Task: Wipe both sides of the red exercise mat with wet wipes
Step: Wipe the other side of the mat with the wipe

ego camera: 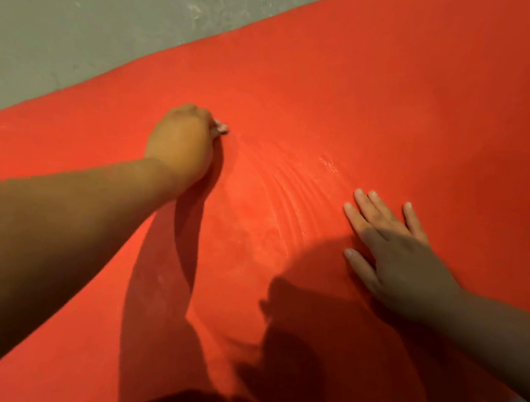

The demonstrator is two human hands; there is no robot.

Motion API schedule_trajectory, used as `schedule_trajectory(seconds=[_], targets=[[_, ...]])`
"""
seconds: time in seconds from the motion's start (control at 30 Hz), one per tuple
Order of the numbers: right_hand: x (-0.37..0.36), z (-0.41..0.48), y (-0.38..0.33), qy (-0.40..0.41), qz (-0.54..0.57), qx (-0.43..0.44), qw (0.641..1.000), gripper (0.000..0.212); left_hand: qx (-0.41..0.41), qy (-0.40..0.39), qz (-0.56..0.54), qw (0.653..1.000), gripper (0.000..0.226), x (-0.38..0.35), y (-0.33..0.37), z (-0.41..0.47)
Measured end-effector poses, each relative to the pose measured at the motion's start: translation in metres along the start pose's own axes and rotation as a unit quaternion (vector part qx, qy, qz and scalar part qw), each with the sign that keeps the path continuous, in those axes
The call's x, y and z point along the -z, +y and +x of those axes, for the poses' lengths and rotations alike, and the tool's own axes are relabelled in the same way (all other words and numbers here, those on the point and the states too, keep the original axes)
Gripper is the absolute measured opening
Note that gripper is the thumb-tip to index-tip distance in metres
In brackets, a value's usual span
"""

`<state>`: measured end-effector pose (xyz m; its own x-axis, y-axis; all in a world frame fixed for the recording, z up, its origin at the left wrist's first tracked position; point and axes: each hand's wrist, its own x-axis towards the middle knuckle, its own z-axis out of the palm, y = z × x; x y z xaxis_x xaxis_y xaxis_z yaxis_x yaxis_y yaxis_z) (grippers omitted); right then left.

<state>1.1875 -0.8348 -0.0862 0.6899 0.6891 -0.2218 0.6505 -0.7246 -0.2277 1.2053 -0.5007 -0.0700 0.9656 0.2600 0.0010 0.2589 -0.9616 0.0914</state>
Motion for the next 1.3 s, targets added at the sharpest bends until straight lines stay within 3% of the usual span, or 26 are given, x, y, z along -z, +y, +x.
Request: schedule_trajectory(seconds=[0.03, 0.1, 0.2, 0.27, 0.3, 0.33, 0.4, 0.47, 0.5, 0.53, 0.6, 0.67, 0.73, 0.8, 0.87, 0.93, 0.97, 1.0, 1.07, 1.17, 1.2, 1.23, 1.3], targets=[[0.000, 0.000, 0.000, -0.001, 0.001, 0.000, 1.000, 0.065, -0.016, 0.002, 0.001, 1.000, 0.024, -0.004, 0.006, -0.013], [0.001, 0.000, -0.001, -0.003, 0.002, -0.004, 1.000, 0.065, -0.148, -0.001, -0.030, 0.989, 0.023, -0.006, 0.032, -0.053], [0.001, 0.000, -0.002, -0.007, -0.001, -0.005, 1.000, 0.065, -0.400, -0.110, -0.111, 0.903, 0.011, -0.002, 0.060, -0.112], [0.002, -0.002, -0.002, -0.016, -0.002, -0.010, 1.000, 0.066, -0.483, -0.142, -0.098, 0.858, 0.015, 0.004, 0.057, -0.110], [0.003, -0.001, -0.002, -0.022, -0.003, -0.013, 1.000, 0.066, -0.479, -0.118, -0.074, 0.867, 0.017, 0.004, 0.053, -0.096], [0.005, -0.001, -0.001, -0.029, -0.005, -0.014, 0.999, 0.067, -0.432, -0.083, -0.046, 0.897, 0.018, 0.002, 0.046, -0.077], [0.008, -0.002, -0.003, -0.049, -0.009, -0.017, 0.999, 0.071, -0.214, -0.045, 0.010, 0.976, 0.022, 0.005, 0.018, -0.035], [0.012, -0.005, -0.006, -0.067, -0.002, -0.037, 0.997, 0.077, 0.020, -0.038, -0.020, 0.999, 0.028, 0.009, -0.004, -0.017], [0.014, -0.007, -0.009, -0.083, -0.003, -0.044, 0.996, 0.080, 0.078, -0.040, -0.043, 0.995, 0.028, 0.009, 0.002, -0.026], [0.015, -0.009, -0.012, -0.097, -0.008, -0.044, 0.994, 0.082, 0.077, -0.040, -0.046, 0.995, 0.025, 0.008, 0.016, -0.041], [0.015, -0.015, -0.015, -0.111, -0.020, -0.044, 0.993, 0.082, -0.059, -0.052, -0.092, 0.993, 0.013, 0.007, 0.058, -0.091], [0.015, -0.021, -0.016, -0.121, -0.028, -0.041, 0.991, 0.076, -0.269, -0.129, -0.136, 0.945, 0.007, 0.007, 0.089, -0.145], [0.017, -0.031, -0.014, -0.143, -0.036, -0.041, 0.988, 0.070, -0.385, -0.147, -0.110, 0.905, 0.016, 0.004, 0.079, -0.144], [0.021, -0.046, -0.013, -0.169, -0.042, -0.046, 0.984, 0.070, -0.326, -0.095, -0.054, 0.939, 0.020, -0.001, 0.056, -0.110], [0.023, -0.062, -0.014, -0.191, -0.044, -0.051, 0.979, 0.070, -0.122, -0.061, -0.008, 0.991, 0.021, 0.000, 0.020, -0.073], [0.024, -0.072, -0.016, -0.214, -0.031, -0.067, 0.974, 0.071, 0.038, -0.041, -0.010, 0.998, 0.023, 0.006, -0.008, -0.064], [0.024, -0.075, -0.018, -0.226, -0.022, -0.076, 0.971, 0.072, 0.059, -0.033, -0.018, 0.998, 0.024, 0.010, -0.006, -0.071], [0.024, -0.075, -0.020, -0.235, -0.016, -0.082, 0.968, 0.073, 0.044, -0.040, -0.026, 0.998, 0.023, 0.010, 0.004, -0.084], [0.025, -0.075, -0.024, -0.242, -0.009, -0.094, 0.966, 0.073, -0.089, -0.073, -0.072, 0.991, 0.019, 0.010, 0.040, -0.125], [0.022, -0.076, -0.031, -0.232, 0.003, -0.109, 0.967, 0.074, -0.366, -0.167, -0.112, 0.909, 0.018, 0.013, 0.080, -0.184], [0.020, -0.077, -0.032, -0.224, 0.006, -0.113, 0.968, 0.075, -0.414, -0.157, -0.091, 0.892, 0.022, 0.012, 0.079, -0.182], [0.018, -0.079, -0.034, -0.217, 0.007, -0.113, 0.970, 0.075, -0.407, -0.130, -0.074, 0.901, 0.026, 0.009, 0.073, -0.169], [0.018, -0.086, -0.037, -0.217, 0.006, -0.110, 0.970, 0.074, -0.249, -0.085, -0.049, 0.964, 0.028, 0.006, 0.049, -0.128]])
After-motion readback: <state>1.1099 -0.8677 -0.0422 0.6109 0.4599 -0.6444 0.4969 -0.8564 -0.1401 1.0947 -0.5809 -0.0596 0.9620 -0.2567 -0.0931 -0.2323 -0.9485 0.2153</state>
